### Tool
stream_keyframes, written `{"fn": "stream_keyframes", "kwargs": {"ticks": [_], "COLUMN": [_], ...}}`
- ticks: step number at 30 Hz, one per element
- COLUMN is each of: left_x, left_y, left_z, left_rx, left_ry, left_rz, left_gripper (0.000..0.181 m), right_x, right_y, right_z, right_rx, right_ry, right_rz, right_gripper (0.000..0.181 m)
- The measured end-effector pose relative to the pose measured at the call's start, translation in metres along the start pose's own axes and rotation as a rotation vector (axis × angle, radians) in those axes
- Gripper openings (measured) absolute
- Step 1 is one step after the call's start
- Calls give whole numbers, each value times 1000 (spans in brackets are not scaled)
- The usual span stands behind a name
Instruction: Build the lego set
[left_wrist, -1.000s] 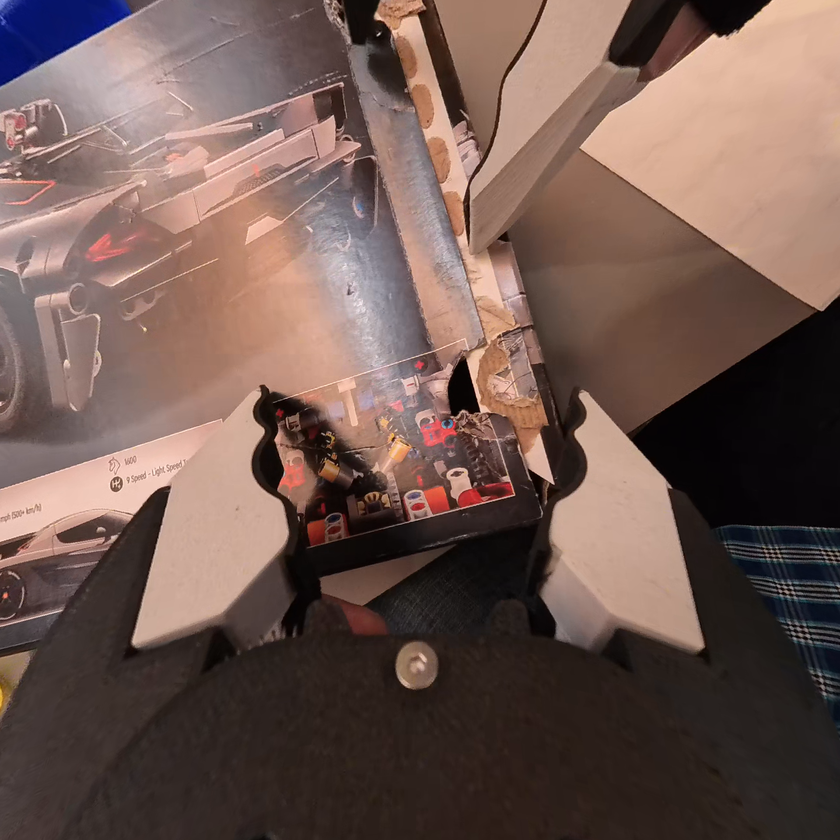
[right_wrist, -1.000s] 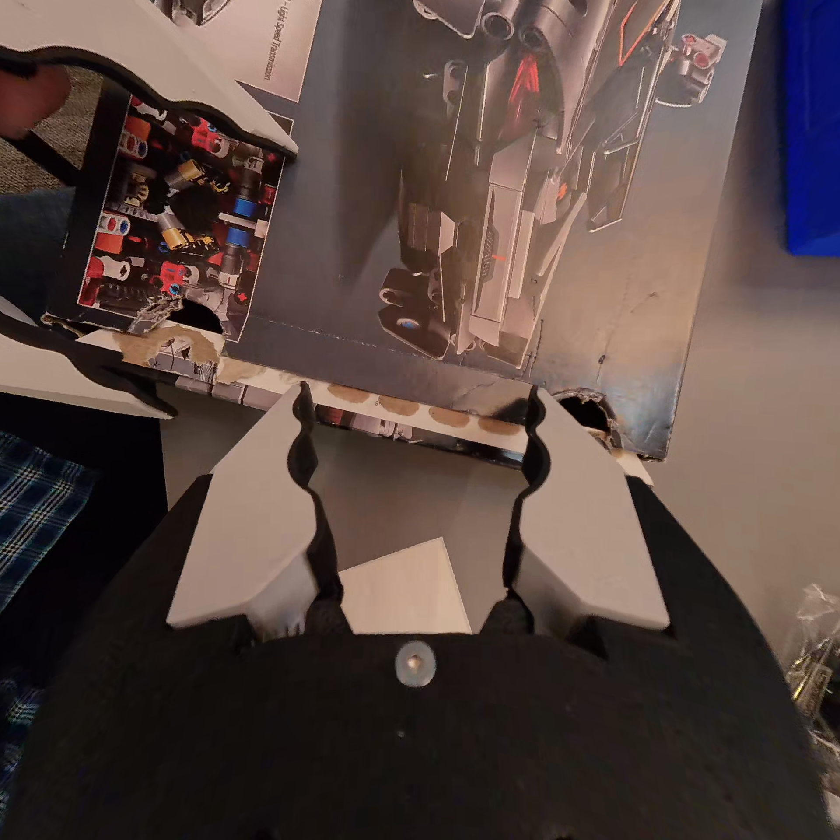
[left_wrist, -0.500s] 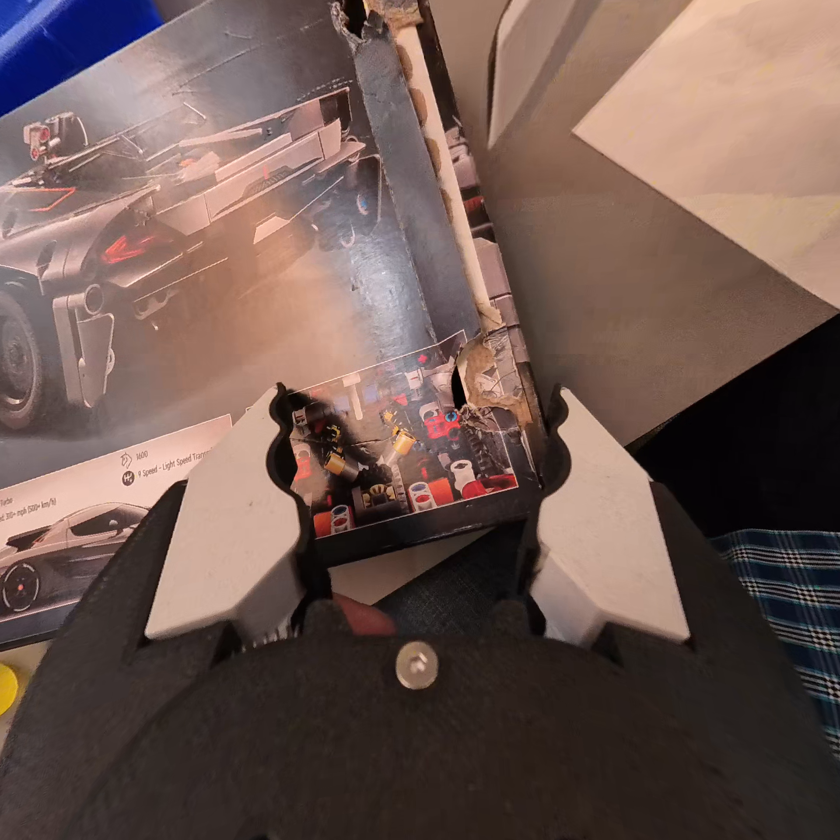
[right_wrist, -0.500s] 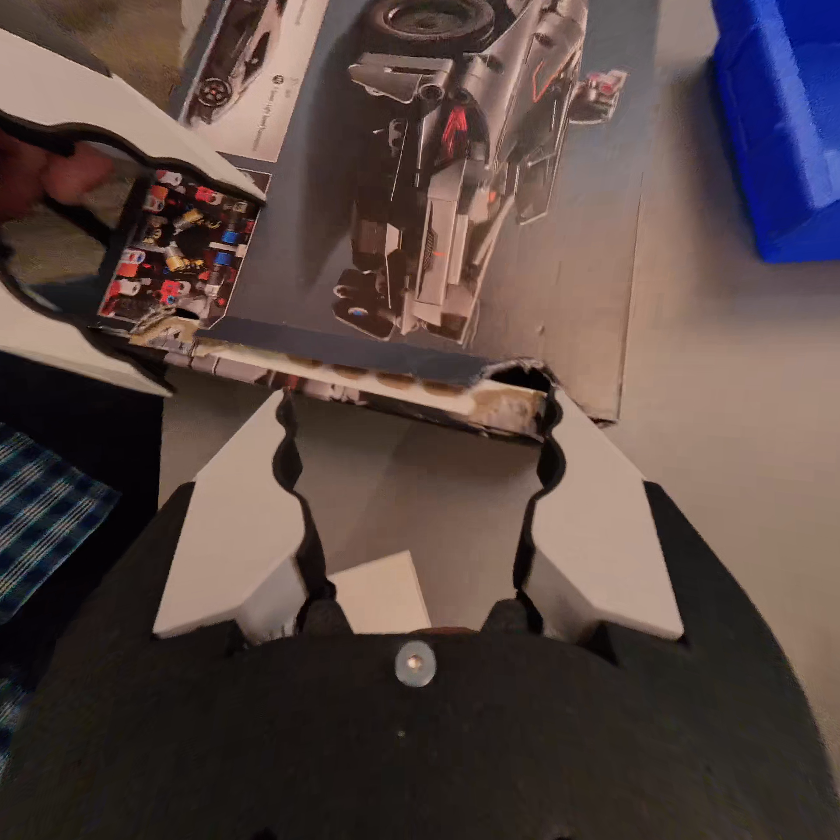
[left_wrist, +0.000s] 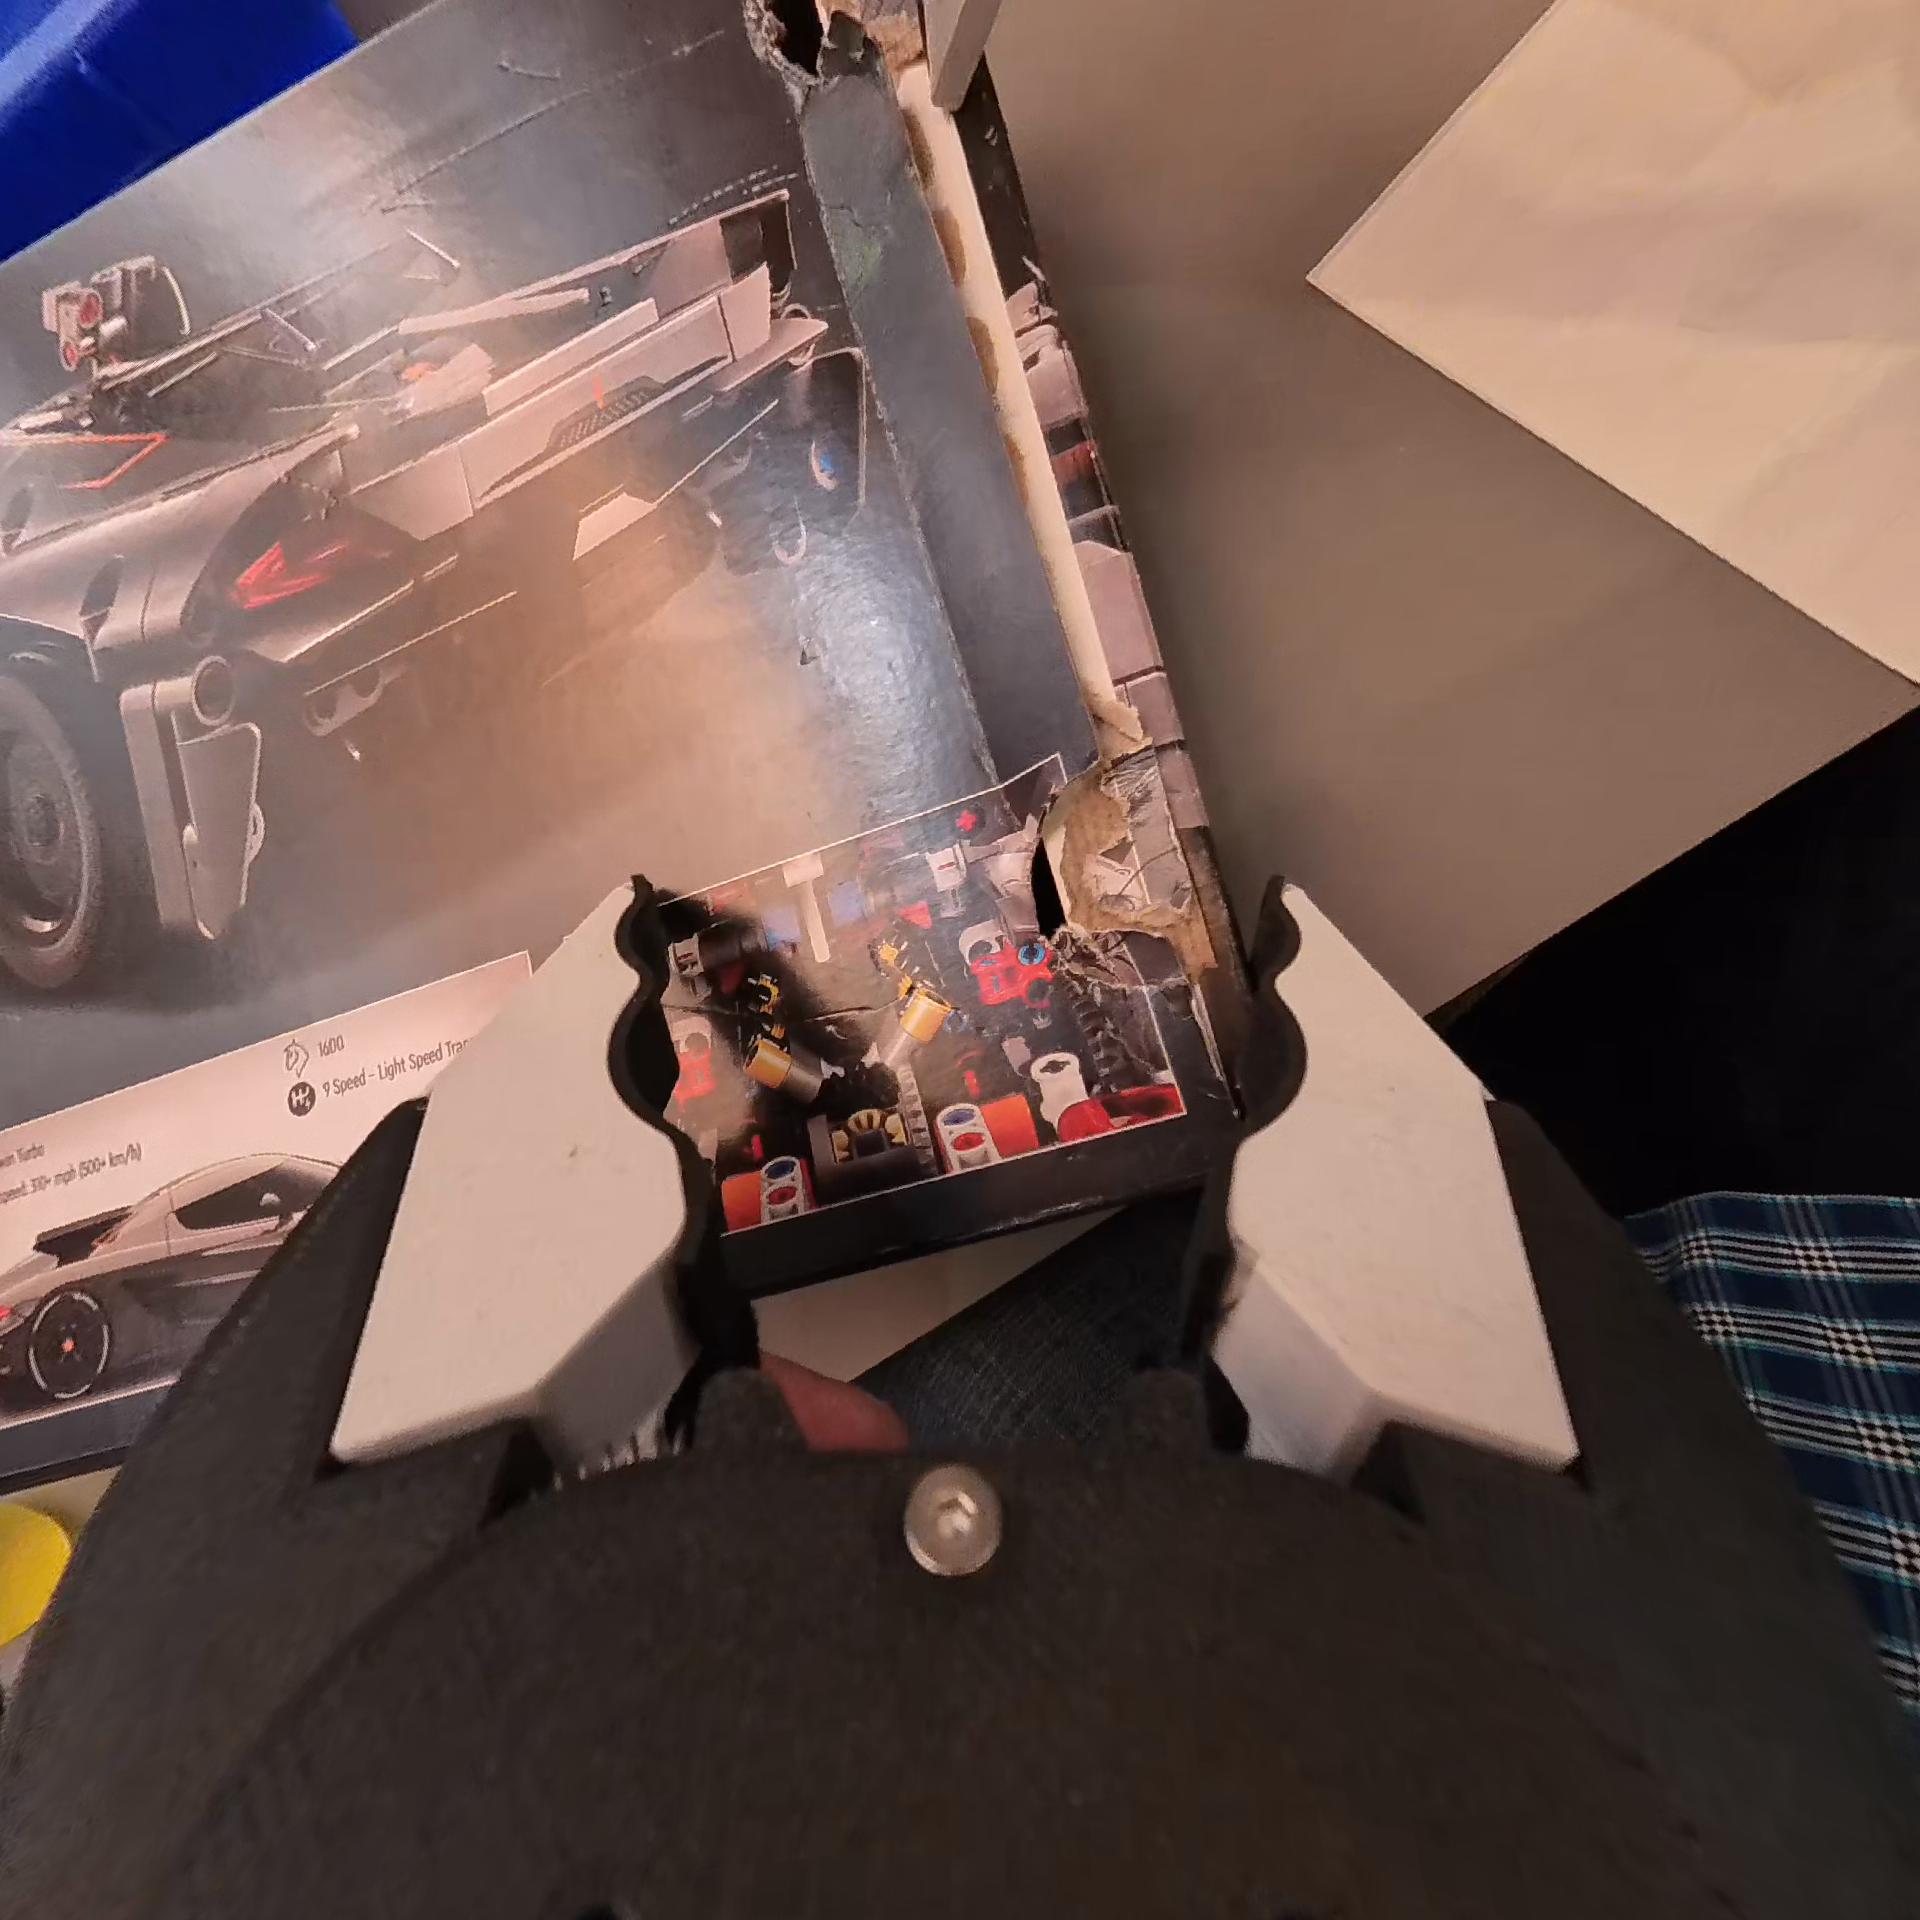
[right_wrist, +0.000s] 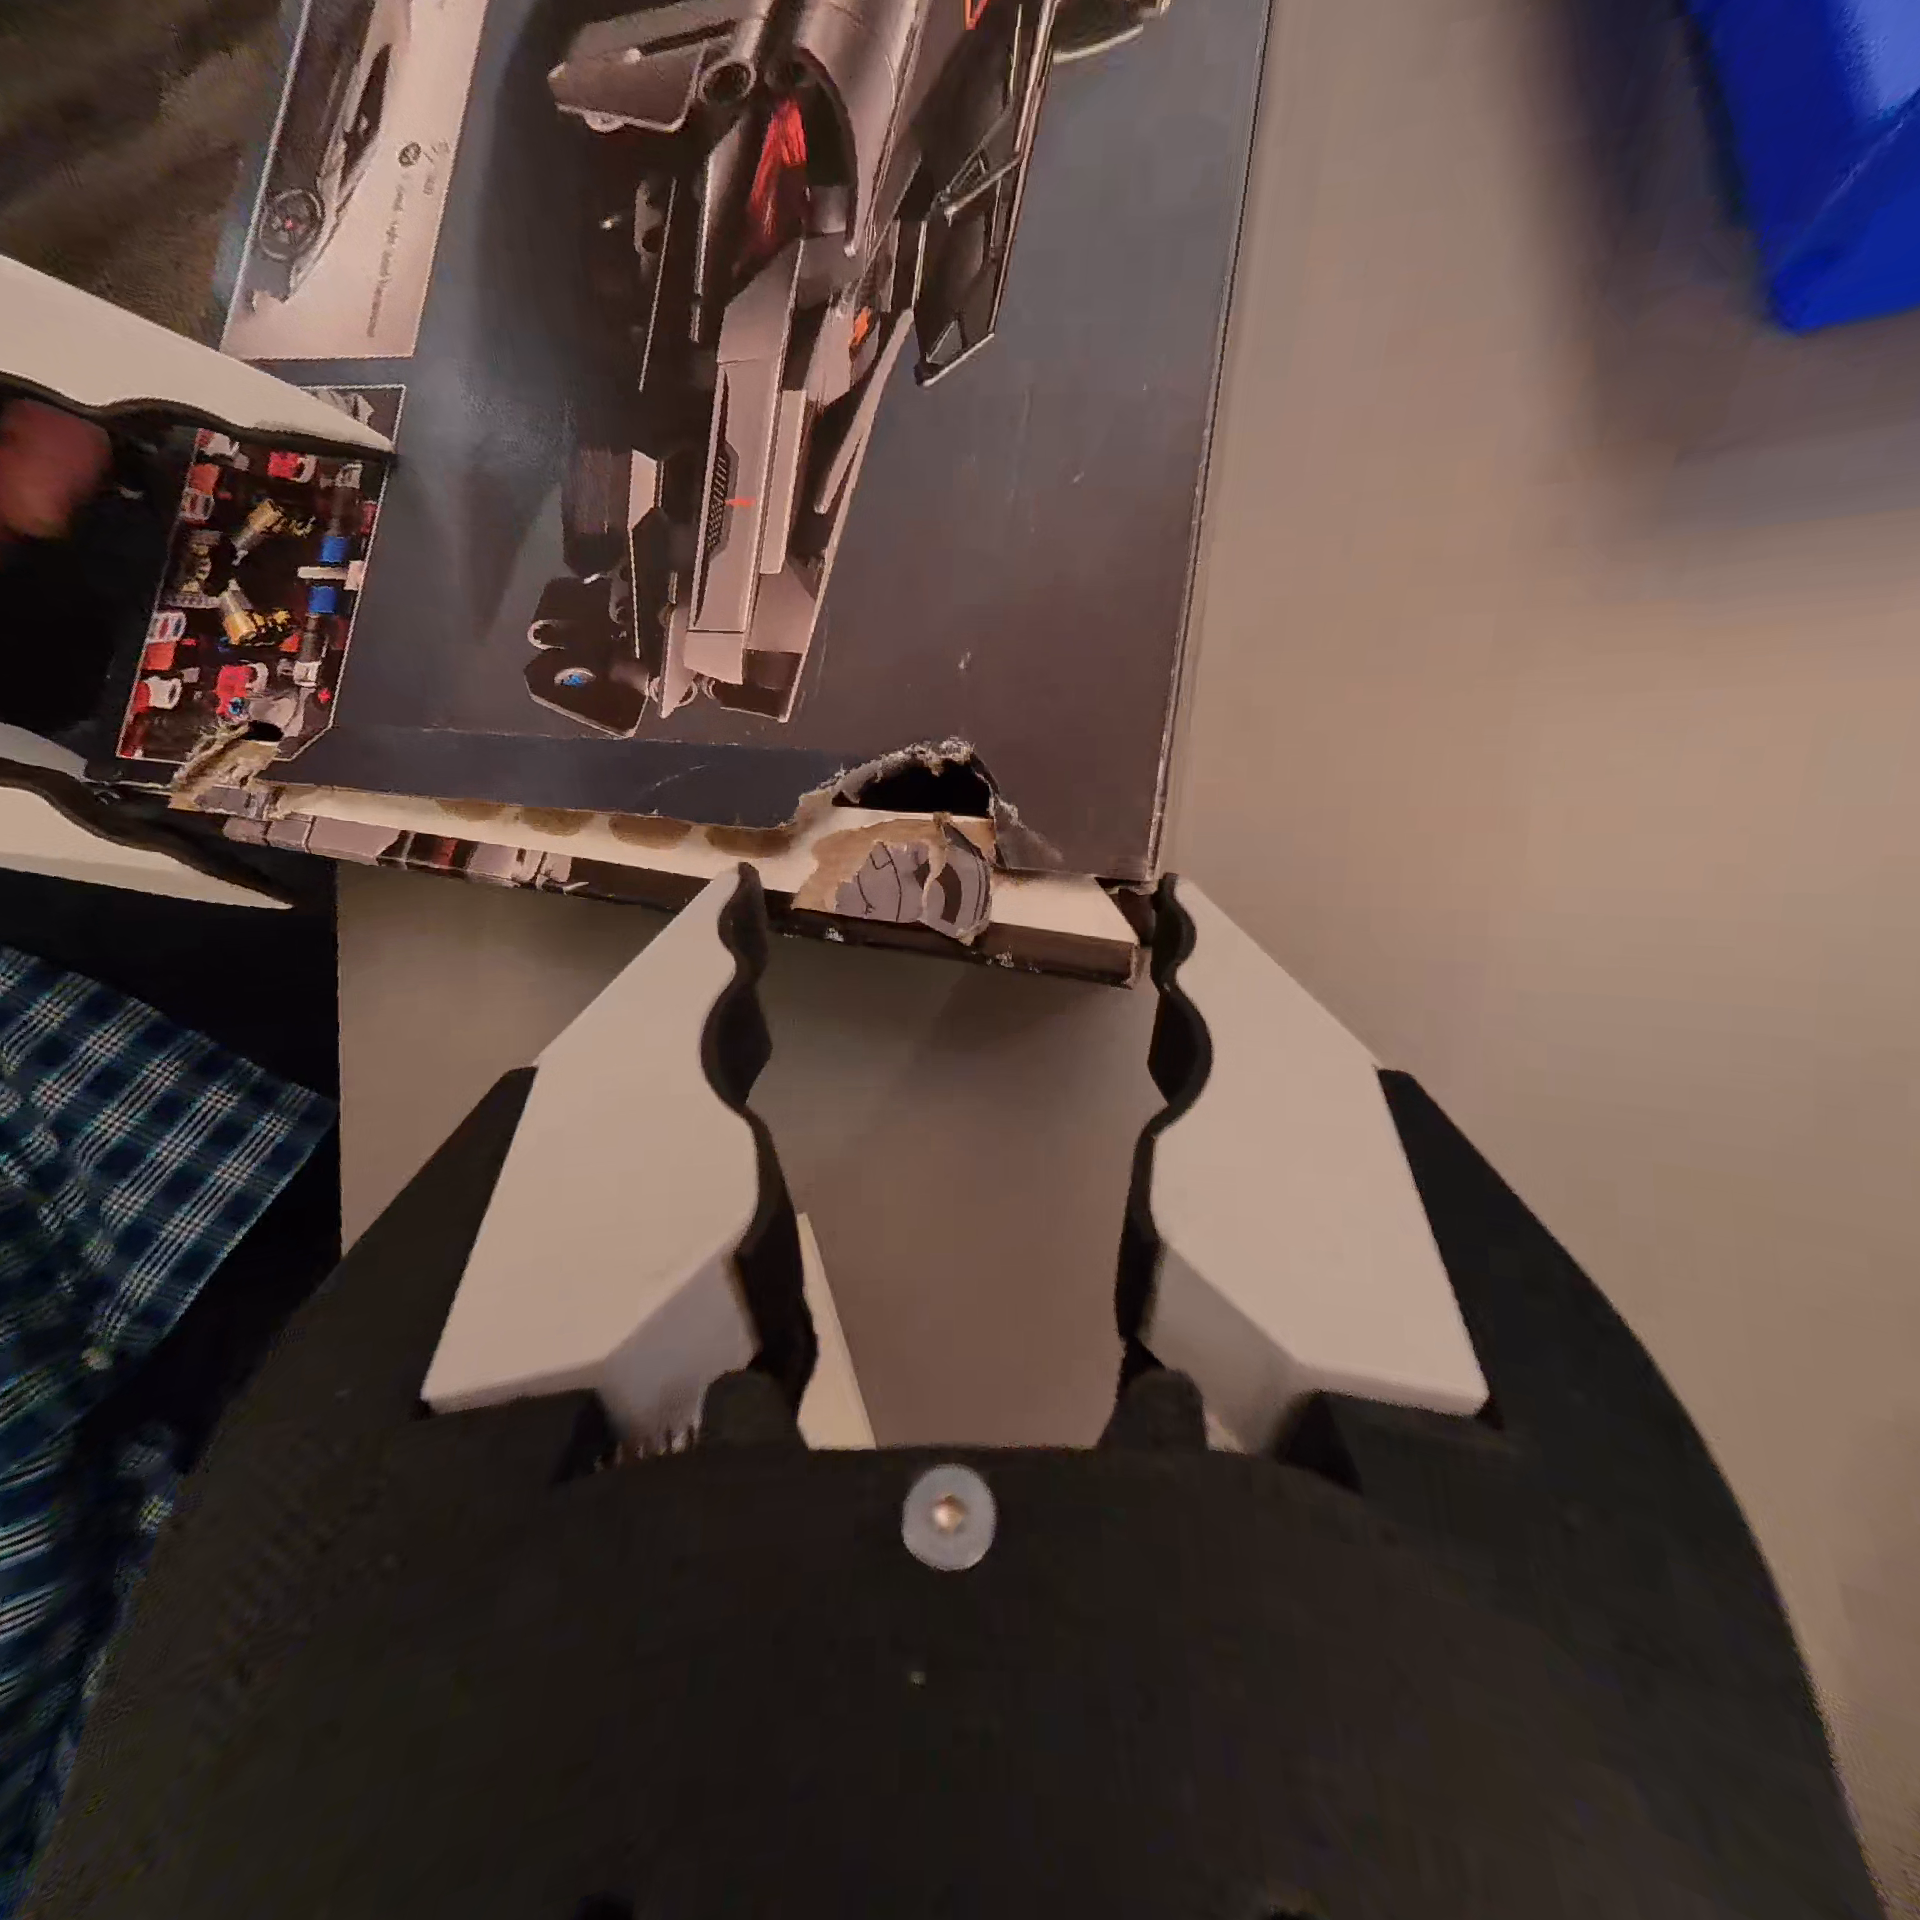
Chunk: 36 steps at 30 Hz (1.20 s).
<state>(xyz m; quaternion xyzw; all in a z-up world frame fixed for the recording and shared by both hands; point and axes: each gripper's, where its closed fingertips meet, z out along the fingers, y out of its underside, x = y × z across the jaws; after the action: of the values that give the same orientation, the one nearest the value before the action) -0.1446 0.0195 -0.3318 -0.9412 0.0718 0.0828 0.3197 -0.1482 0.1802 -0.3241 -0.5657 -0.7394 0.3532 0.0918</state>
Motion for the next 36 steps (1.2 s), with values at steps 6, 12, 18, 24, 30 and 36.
{"fn": "stream_keyframes", "kwargs": {"ticks": [6, 12, 18, 24, 30, 36], "left_x": [-1, -29, -192, -316, -308, -300], "left_y": [0, -36, -26, 27, 33, 34], "left_z": [-1, -44, -31, 20, 46, 44], "left_rx": [-13, 159, 58, -90, -92, -103], "left_ry": [-10, 69, -167, -170, 85, 91], "left_rz": [16, -114, -150, -302, -433, -435], "left_gripper": [109, 107, 114, 116, 104, 108], "right_x": [0, 0, 0, 0, -7, -9], "right_y": [0, 3, 1, 4, 3, 5], "right_z": [1, 0, -1, -5, -4, -6], "right_rx": [-55, -38, 37, 186, 288, 267], "right_ry": [18, 8, 56, 144, 166, 145], "right_rz": [8, 27, 44, 137, 231, 253], "right_gripper": [72, 72, 72, 71, 56, 50]}}
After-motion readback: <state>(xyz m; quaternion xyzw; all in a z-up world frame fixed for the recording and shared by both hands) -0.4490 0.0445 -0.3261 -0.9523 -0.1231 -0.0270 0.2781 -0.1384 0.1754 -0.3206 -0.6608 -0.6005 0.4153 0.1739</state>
